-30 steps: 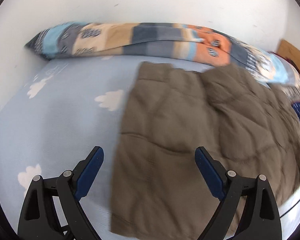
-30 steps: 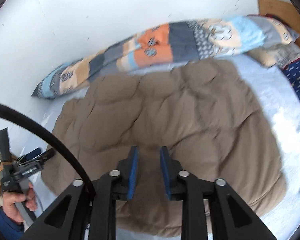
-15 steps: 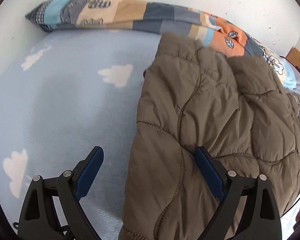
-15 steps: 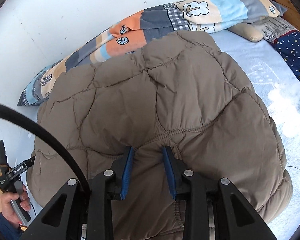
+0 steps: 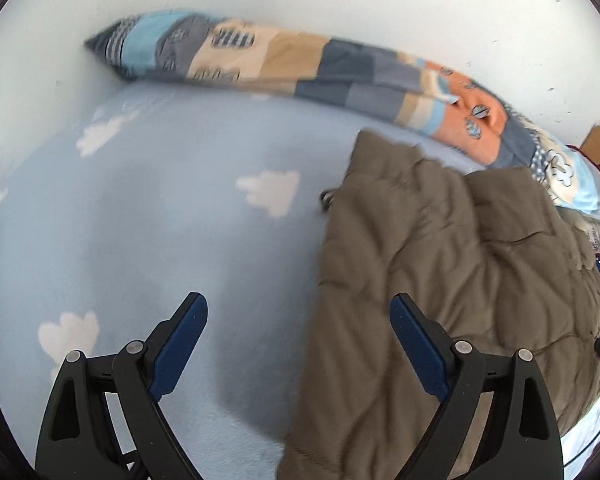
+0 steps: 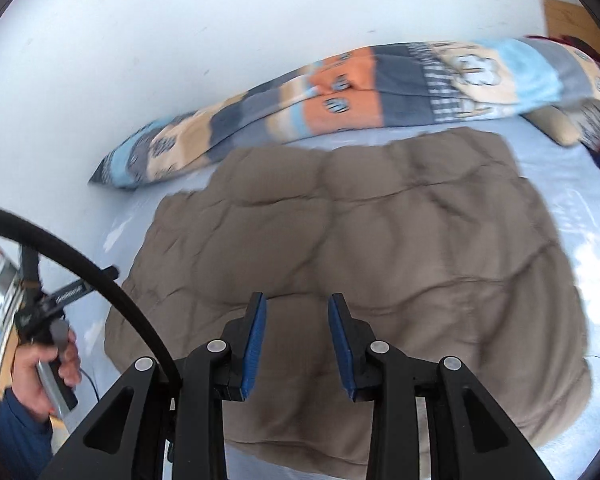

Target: Fold large clothes

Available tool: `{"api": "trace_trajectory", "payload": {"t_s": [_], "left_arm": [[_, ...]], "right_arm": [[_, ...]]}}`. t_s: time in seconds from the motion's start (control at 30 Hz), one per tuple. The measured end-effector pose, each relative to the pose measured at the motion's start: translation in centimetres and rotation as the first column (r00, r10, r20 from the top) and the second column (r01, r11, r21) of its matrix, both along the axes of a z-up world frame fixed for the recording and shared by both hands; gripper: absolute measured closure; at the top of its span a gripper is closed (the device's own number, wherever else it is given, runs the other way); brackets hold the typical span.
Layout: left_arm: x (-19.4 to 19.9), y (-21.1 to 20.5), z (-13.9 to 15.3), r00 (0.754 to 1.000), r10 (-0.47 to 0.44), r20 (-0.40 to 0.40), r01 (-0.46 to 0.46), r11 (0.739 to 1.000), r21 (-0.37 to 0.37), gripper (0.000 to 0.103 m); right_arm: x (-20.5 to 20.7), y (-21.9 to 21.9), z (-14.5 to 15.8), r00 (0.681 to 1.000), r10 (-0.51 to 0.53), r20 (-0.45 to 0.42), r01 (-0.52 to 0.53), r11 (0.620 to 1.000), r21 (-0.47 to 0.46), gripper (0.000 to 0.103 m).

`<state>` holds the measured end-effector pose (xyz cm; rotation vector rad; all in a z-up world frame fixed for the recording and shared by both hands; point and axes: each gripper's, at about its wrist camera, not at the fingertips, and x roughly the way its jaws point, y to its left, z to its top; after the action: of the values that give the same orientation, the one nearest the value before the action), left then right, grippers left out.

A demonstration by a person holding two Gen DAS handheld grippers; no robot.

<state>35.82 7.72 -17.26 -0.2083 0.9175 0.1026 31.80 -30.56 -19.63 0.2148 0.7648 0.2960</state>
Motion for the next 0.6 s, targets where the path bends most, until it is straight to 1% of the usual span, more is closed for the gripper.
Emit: {"api": "trace_trajectory", "payload": {"t_s": [0.07, 0.1, 0.17, 0.27, 0.37, 0.4, 0.47, 0.53, 0.6], "left_arm": [[0.2, 0.1, -0.9, 0.999, -0.015, -0.036, 0.015, 1.000, 0.005, 0.010], [0.3, 0.0, -1.2, 0.999, -0.021, -0.046, 0.021, 1.000, 0.006, 0.010], [0.2, -0.3, -1.1, 0.999, -0.034, -0.042, 0.034, 0.999, 0.010, 0.010], [-0.3, -0.9, -0.1, 0.999, -0.050, -0.009, 0.050, 0.999, 0.018, 0.010], [-1.1, -1.9, 1.5, 0.997, -0.062, 0.039, 0.061, 0.997, 0.039, 0.010], [-1.3, -2.2, 1.9, 0.997, -0.062, 0.049, 0.060, 0.997, 0.052, 0.010], [-1.9, -3.4, 2.9, 0.994, -0.075, 0.079, 0.066, 0.991, 0.116, 0.010], [-2.7, -5.2, 4.1, 0.987, -0.107, 0.117, 0.083, 0.977, 0.196, 0.010], [-3.3, -6.6, 4.8, 0.980, -0.137, 0.143, 0.100, 0.965, 0.243, 0.010]], "right_arm": [[0.2, 1.5, -1.1, 0.999, 0.031, -0.032, -0.031, 0.999, -0.015, 0.068], [0.3, 1.9, -1.5, 0.999, 0.037, -0.039, -0.038, 0.999, -0.030, 0.065], [0.4, 2.4, -2.3, 0.998, 0.043, -0.045, -0.046, 0.997, -0.062, 0.064], [0.0, 1.4, -1.8, 0.999, 0.040, -0.033, -0.041, 0.999, -0.016, 0.064], [-1.1, 0.1, -0.2, 1.000, 0.017, 0.022, -0.017, 1.000, 0.026, 0.064], [-1.2, -0.1, 0.1, 0.999, 0.012, 0.033, -0.013, 0.999, 0.036, 0.064], [-1.7, -1.0, 0.9, 0.998, 0.001, 0.058, -0.005, 0.997, 0.071, 0.064], [-2.2, -1.9, 1.5, 0.997, -0.017, 0.077, 0.009, 0.995, 0.100, 0.064], [-2.7, -2.9, 1.9, 0.995, -0.036, 0.088, 0.024, 0.991, 0.134, 0.064]]}}
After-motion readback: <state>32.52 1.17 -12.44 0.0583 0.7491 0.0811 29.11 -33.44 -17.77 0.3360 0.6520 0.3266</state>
